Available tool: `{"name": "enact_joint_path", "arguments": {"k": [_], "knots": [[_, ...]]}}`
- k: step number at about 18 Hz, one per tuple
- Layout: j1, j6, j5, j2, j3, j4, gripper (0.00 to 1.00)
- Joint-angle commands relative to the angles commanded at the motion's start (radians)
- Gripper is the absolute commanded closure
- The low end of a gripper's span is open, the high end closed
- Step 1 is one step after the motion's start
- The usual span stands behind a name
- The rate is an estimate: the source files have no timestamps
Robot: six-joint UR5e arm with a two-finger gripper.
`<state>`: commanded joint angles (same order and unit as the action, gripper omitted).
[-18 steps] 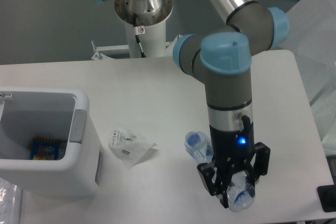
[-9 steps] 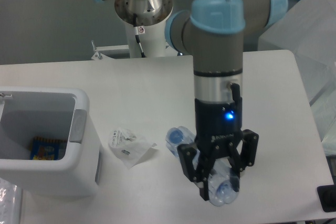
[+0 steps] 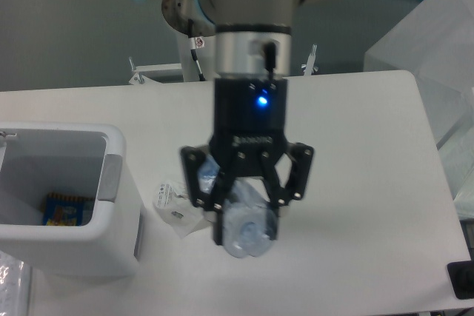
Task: Place the trash in the trash can
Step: 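Carry the bottle over the white trash bin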
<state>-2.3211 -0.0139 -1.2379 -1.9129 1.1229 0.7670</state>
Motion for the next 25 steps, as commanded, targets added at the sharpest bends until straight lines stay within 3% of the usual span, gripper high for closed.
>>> {"name": "enact_joint_path", "arguments": {"k": [15, 25], "knots": [[0.198, 0.005, -0.003, 0.037, 0.054, 0.000, 0.39], [0.230, 0.005, -0.005, 0.025, 0.072, 0.000, 0.39]]}}
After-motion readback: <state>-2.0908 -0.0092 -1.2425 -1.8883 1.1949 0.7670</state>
